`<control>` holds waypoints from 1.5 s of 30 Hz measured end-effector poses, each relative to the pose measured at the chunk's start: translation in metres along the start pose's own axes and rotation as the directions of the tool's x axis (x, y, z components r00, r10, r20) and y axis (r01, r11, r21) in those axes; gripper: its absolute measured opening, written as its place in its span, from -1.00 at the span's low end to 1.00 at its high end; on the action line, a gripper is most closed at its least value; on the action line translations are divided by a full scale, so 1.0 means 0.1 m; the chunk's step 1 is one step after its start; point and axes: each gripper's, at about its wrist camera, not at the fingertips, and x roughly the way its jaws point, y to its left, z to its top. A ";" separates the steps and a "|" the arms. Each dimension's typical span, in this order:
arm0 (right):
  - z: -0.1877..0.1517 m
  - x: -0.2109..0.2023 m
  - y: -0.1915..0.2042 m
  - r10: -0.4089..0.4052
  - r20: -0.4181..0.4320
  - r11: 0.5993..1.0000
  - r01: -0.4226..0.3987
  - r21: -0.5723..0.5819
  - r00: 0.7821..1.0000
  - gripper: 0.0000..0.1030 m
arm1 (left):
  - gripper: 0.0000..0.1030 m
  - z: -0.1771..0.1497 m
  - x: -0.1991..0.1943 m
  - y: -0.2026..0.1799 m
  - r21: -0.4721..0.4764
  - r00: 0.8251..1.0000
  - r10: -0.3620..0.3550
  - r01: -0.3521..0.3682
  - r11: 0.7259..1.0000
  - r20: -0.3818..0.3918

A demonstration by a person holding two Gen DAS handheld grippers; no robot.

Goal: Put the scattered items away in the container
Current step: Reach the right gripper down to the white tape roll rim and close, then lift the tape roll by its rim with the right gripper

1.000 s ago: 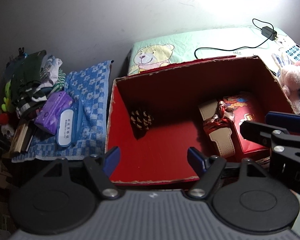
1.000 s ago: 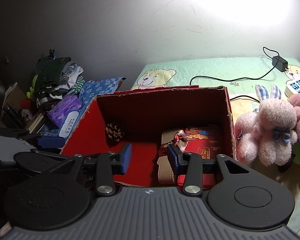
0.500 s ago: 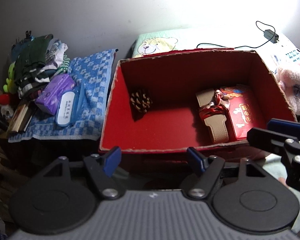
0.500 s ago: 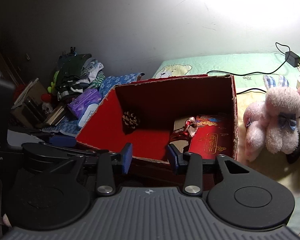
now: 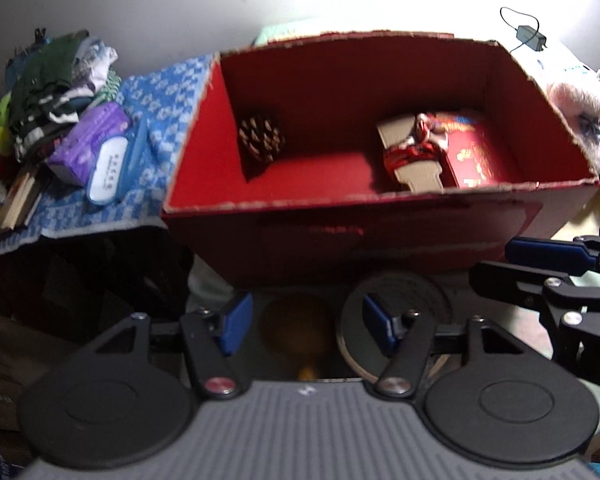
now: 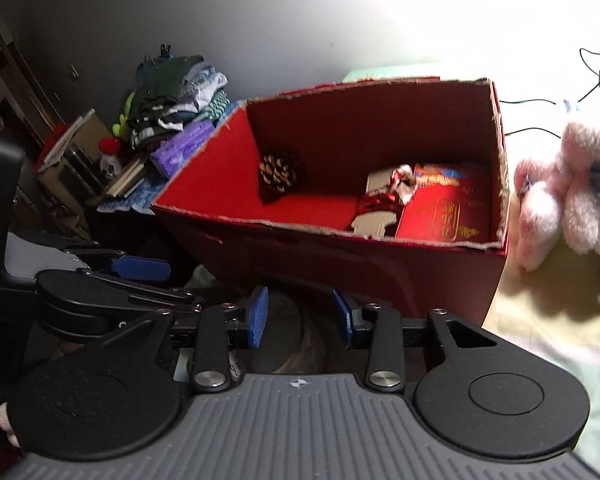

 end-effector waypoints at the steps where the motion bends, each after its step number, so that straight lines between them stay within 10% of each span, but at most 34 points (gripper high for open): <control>1: -0.01 0.02 0.00 -0.001 -0.010 1.000 0.001 0.004 1.000 -0.25 | 0.19 -0.02 0.03 0.00 0.000 1.000 -0.008 0.008 1.000 -0.009; 24: -0.13 0.48 -0.11 -0.019 -0.210 0.987 0.053 0.153 0.977 -0.37 | 0.04 0.00 0.35 -0.05 0.104 0.999 -0.036 0.040 0.994 -0.037; 31: -0.10 0.48 -0.08 -0.023 -0.221 0.989 0.054 0.135 0.975 -0.80 | 0.07 0.03 0.33 -0.07 0.120 0.996 -0.086 0.090 0.989 -0.038; 45: -0.19 0.18 -0.40 -0.113 -0.208 0.974 0.150 0.172 0.972 -0.81 | 0.12 0.11 0.28 -0.47 0.197 0.990 -0.132 0.141 0.970 -0.055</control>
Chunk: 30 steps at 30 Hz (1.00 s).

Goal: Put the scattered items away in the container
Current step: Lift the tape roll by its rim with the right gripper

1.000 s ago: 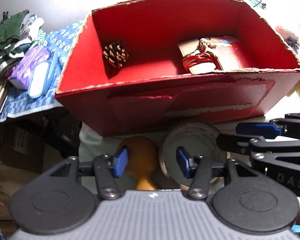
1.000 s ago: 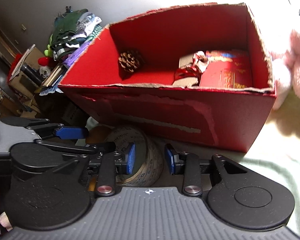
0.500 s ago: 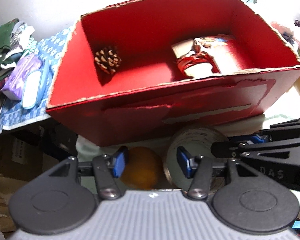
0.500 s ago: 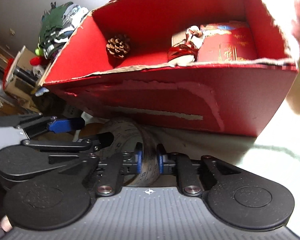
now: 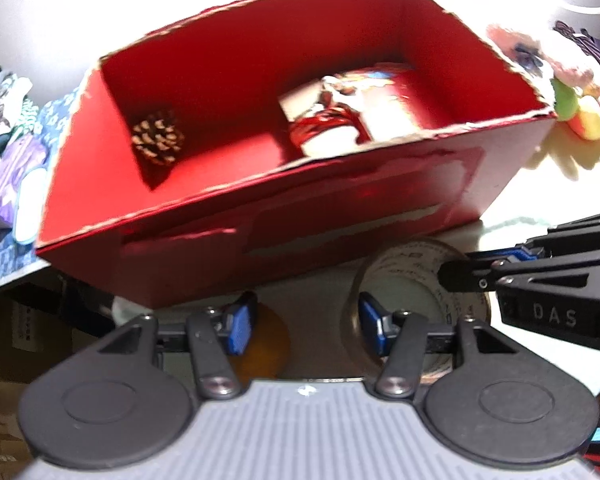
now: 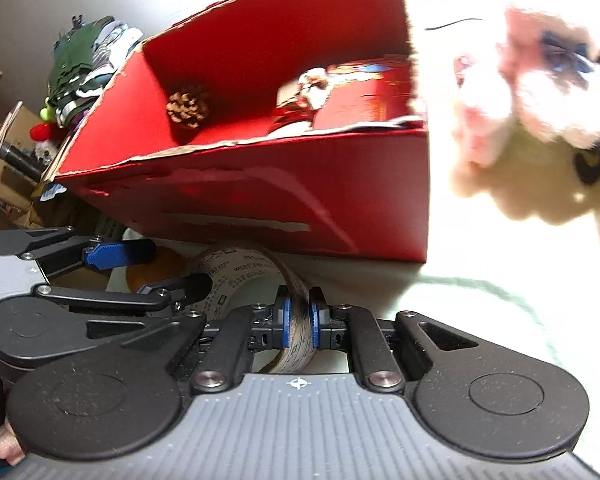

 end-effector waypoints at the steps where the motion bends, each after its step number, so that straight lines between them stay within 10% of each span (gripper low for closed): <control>1: -0.01 -0.02 -0.02 -0.007 0.005 1.000 0.007 -0.001 1.000 -0.81 | 0.12 0.01 0.02 -0.04 0.004 1.000 -0.009 0.009 1.000 -0.014; 19: -0.08 -0.30 -0.47 -0.064 0.039 0.998 0.064 0.008 0.997 -0.78 | -0.66 0.12 0.20 -0.78 0.025 0.981 -0.150 0.154 0.988 -0.121; 30: -0.14 -0.55 -0.79 -0.095 0.073 0.993 0.090 0.070 0.993 -0.78 | -0.69 0.29 0.16 -1.21 0.110 0.984 -0.147 0.158 0.981 -0.105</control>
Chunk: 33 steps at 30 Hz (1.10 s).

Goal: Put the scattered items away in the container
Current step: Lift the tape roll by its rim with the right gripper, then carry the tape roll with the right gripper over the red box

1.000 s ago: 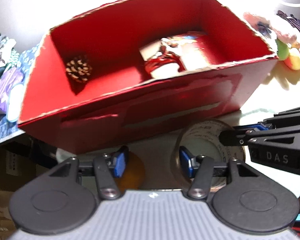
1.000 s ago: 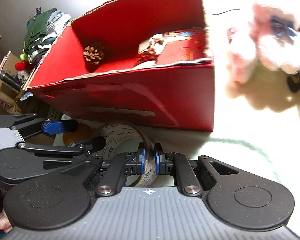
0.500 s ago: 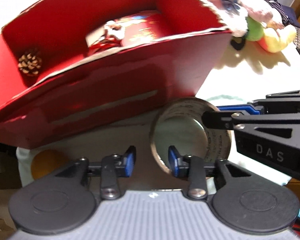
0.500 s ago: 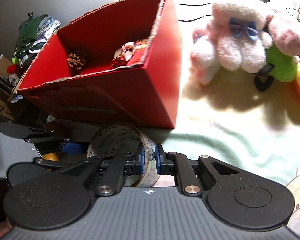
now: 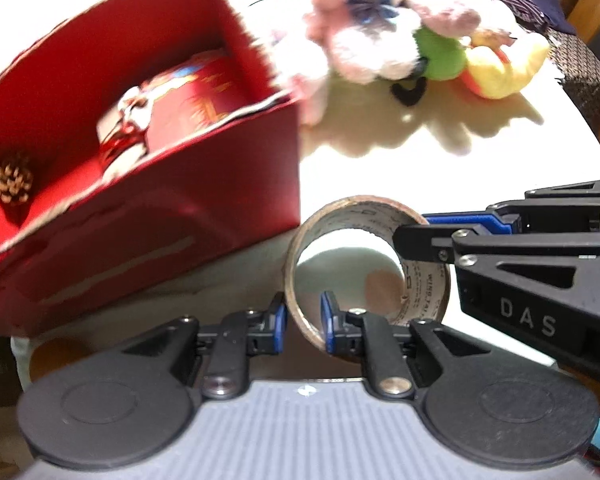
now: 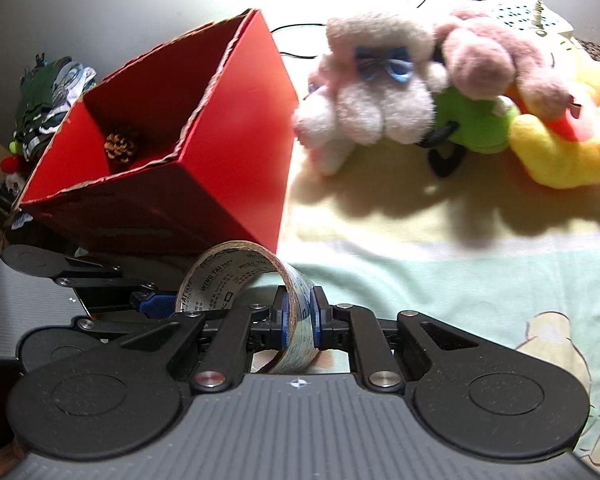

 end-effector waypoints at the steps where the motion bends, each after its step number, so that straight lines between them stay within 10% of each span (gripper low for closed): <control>1: 0.00 -0.02 -0.03 -0.002 0.006 1.000 0.002 0.009 1.000 -0.79 | -0.69 0.02 -0.01 -0.04 0.010 1.000 0.002 -0.002 1.000 0.005; 19: 0.21 -0.65 -0.34 -0.065 0.203 0.995 0.049 0.082 0.977 -0.78 | -0.69 0.49 -0.45 -0.51 0.124 0.986 0.006 -0.027 0.992 0.166; 33: 0.76 -0.88 0.17 -0.005 0.349 0.998 0.024 -0.050 0.937 -0.76 | -0.71 0.73 -1.06 -0.03 0.035 0.940 0.085 -0.102 0.994 0.331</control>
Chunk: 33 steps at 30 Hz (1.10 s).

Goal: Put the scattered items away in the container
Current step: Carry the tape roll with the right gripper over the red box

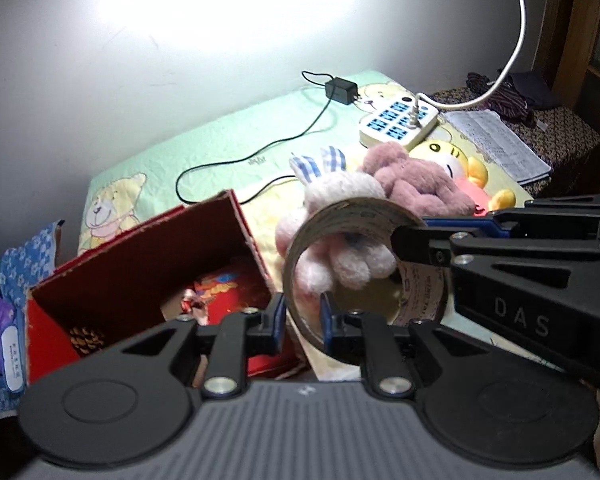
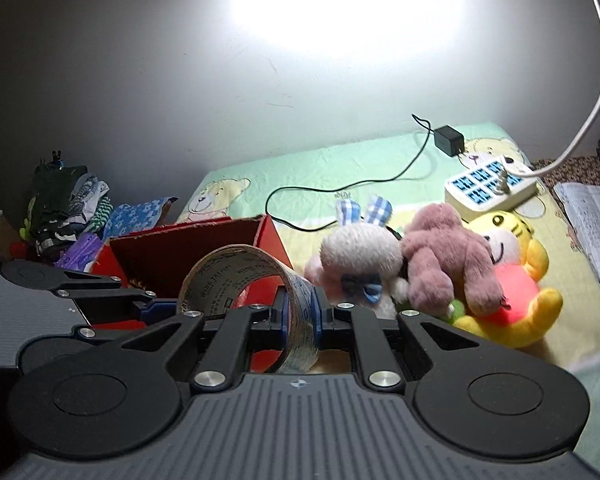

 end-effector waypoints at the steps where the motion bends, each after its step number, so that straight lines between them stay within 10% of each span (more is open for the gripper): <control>1: 0.04 0.02 0.04 0.010 0.007 1.000 -0.010 -0.008 1.000 -0.76 | -0.71 0.02 -0.03 0.06 -0.004 1.000 0.013 -0.013 1.000 0.010; 14: 0.36 0.54 0.66 0.125 -0.008 0.991 -0.125 -0.050 0.992 -0.77 | -0.71 0.04 -0.08 0.91 -0.069 0.992 0.124 -0.123 0.990 0.017; 33: 0.17 1.51 1.24 0.154 -0.240 0.988 -0.153 0.021 0.958 -0.77 | -0.72 -0.31 0.52 1.89 -0.106 0.985 0.097 -0.113 0.988 -0.145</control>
